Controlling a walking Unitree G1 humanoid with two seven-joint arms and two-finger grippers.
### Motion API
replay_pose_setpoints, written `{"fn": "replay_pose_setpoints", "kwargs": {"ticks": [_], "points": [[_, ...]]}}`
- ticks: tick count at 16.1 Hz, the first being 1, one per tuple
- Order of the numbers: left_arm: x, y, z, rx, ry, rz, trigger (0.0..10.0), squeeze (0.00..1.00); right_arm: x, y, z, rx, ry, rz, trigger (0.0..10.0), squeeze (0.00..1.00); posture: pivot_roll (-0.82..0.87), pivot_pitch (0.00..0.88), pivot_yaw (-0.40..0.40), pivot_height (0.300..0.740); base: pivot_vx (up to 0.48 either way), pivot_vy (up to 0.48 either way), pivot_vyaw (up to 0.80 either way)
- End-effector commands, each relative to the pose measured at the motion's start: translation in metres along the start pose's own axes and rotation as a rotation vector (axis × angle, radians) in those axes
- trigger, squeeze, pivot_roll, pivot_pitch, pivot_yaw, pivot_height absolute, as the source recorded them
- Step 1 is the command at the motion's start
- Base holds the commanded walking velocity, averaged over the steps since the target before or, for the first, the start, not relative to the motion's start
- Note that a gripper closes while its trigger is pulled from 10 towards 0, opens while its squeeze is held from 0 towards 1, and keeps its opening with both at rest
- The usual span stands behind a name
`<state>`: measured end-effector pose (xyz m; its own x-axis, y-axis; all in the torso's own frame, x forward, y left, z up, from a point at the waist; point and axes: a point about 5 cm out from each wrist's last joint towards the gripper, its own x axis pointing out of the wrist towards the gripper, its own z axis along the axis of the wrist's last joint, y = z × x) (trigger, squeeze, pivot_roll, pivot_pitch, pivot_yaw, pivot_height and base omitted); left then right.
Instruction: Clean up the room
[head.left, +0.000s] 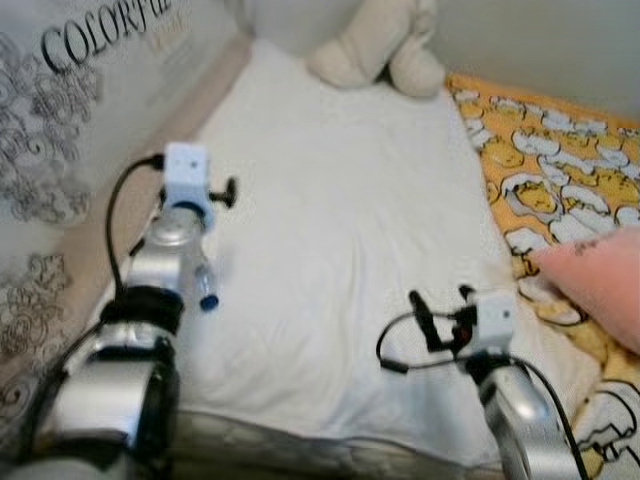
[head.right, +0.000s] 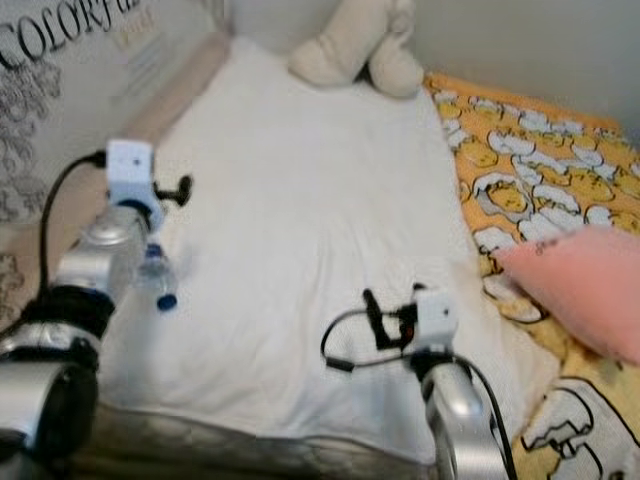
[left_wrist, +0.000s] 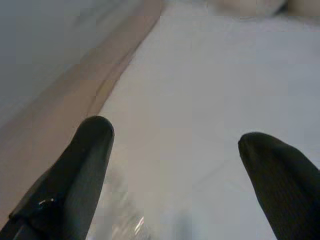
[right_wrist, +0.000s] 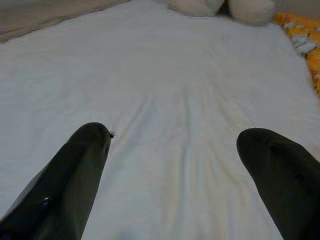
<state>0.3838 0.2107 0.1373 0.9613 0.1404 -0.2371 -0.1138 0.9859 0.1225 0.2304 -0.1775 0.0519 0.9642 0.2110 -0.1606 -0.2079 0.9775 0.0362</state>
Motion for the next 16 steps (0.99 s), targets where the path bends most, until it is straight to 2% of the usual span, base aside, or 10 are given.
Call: {"fn": "replay_pose_setpoints", "kwargs": {"ticks": [1, 2, 3, 5, 8, 10, 11, 12, 13, 16], "points": [[0.002, -0.003, -0.013, 0.024, 0.066, 0.04, 10.0, 0.0, -0.016, -0.013, 0.003, -0.014, 0.017, -0.033, 10.0, 0.57, -0.04, 0.073, -0.129, 0.74, 0.0, 0.0, 0.0], [0.001, -0.005, -0.023, 0.008, 0.104, 0.071, 10.0, 0.0, -0.04, -0.018, 0.004, -0.034, 0.043, -0.054, 10.0, 0.57, -0.11, 0.107, -0.128, 0.74, 0.0, 0.0, 0.0], [0.001, -0.008, -0.029, -0.023, 0.132, 0.084, 10.0, 0.0, -0.053, -0.023, 0.005, -0.044, 0.06, -0.072, 10.0, 0.57, -0.13, 0.122, -0.124, 0.74, 0.0, 0.0, 0.0], [0.0, -0.011, -0.033, -0.043, 0.152, 0.093, 10.0, 0.0, -0.066, -0.027, 0.008, -0.056, 0.073, -0.092, 10.0, 0.57, -0.16, 0.141, -0.122, 0.74, 0.0, 0.0, 0.0], [-0.001, -0.016, -0.042, -0.134, 0.2, 0.1, 10.0, 0.0, -0.089, -0.025, 0.017, -0.064, 0.1, -0.121, 10.0, 0.57, -0.21, 0.165, -0.105, 0.74, 0.0, 0.0, 0.0], [-0.004, -0.013, -0.053, -0.086, 0.25, 0.146, 10.0, 0.0, -0.093, -0.024, 0.018, -0.055, 0.11, -0.136, 10.0, 0.57, -0.21, 0.166, -0.099, 0.74, 0.0, 0.0, 0.0], [-0.012, 0.004, -0.073, 0.1, 0.357, 0.295, 10.0, 0.0, -0.095, -0.021, 0.017, -0.048, 0.12, -0.138, 10.0, 0.57, -0.22, 0.167, -0.097, 0.74, 0.0, 0.0, 0.0], [-0.015, 0.009, -0.079, 0.124, 0.383, 0.334, 10.0, 0.0, -0.096, -0.021, 0.017, -0.045, 0.124, -0.138, 10.0, 0.57, -0.22, 0.17, -0.095, 0.74, 0.0, 0.0, 0.0], [-0.018, 0.015, -0.083, 0.101, 0.384, 0.38, 10.0, 0.0, -0.099, -0.019, 0.017, -0.042, 0.137, -0.139, 10.0, 0.57, -0.23, 0.172, -0.093, 0.74, 0.0, 0.0, 0.0], [-0.019, 0.019, -0.085, 0.124, 0.391, 0.414, 10.0, 0.0, -0.103, -0.022, 0.018, -0.049, 0.152, -0.151, 10.0, 0.57, -0.24, 0.167, -0.088, 0.74, 0.0, 0.0, 0.0]]}}
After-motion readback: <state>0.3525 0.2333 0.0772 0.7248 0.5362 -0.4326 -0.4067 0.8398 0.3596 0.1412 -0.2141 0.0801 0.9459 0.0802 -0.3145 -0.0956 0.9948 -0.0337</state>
